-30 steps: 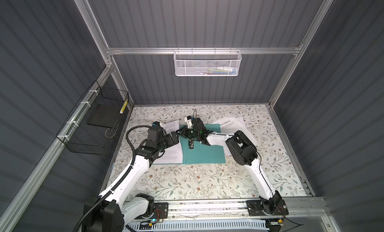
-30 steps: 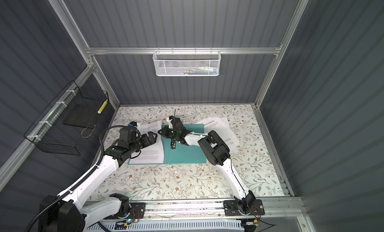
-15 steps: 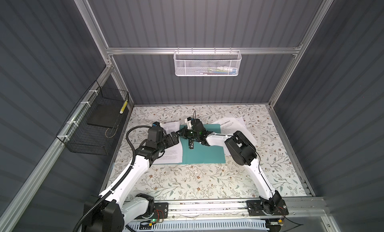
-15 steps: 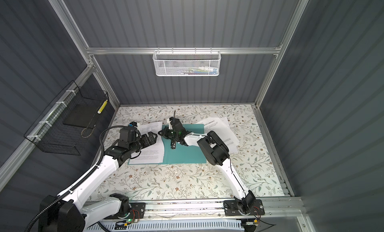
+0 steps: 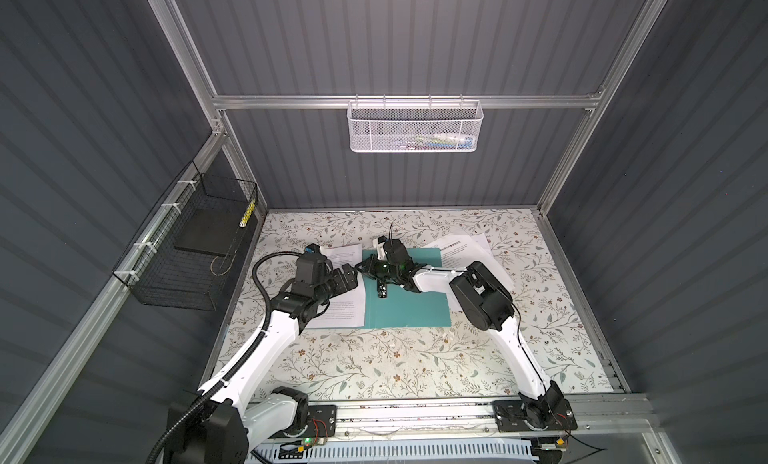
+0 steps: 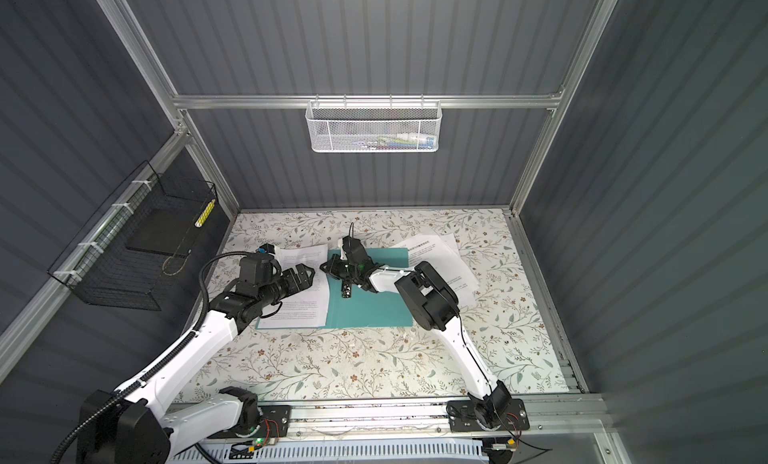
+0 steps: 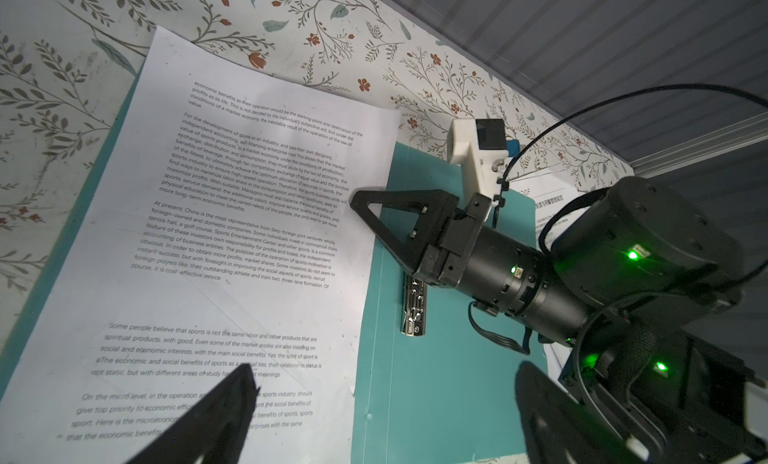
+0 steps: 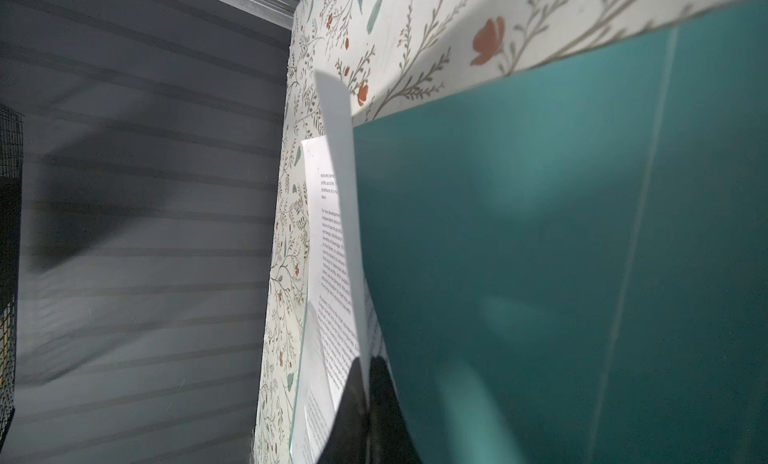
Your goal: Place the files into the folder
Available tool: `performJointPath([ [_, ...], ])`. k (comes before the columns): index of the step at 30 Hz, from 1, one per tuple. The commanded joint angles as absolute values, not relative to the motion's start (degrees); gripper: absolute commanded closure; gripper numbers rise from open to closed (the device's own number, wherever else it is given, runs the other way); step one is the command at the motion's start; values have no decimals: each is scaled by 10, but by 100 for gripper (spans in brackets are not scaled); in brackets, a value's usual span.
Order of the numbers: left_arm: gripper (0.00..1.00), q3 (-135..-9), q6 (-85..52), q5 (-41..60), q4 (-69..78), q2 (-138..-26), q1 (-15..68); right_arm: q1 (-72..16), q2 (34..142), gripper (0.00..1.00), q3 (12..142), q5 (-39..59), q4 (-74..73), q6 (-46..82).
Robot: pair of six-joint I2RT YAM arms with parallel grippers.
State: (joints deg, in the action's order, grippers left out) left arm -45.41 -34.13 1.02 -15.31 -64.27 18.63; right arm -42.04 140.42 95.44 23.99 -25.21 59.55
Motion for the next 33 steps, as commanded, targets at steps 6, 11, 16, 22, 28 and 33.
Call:
performJointPath([
  [6, 2, -445, -344, 5, -154, -645, 182, -426, 1401, 100, 955, 238, -246, 600],
  [11, 3, -445, -344, 5, -154, -646, 182, -429, 1406, 100, 957, 237, -246, 608],
  [16, 2, -442, -345, 4, -155, -643, 182, -432, 1404, 100, 953, 229, -240, 606],
  [22, 2, -442, -345, 3, -153, -643, 182, -432, 1393, 100, 941, 216, -236, 608],
  [28, 1, -440, -343, 1, -151, -639, 182, -432, 1353, 62, 914, 199, -235, 590],
  [33, 1, -439, -340, -9, -148, -632, 182, -430, 1293, 42, 890, 199, -217, 573],
])
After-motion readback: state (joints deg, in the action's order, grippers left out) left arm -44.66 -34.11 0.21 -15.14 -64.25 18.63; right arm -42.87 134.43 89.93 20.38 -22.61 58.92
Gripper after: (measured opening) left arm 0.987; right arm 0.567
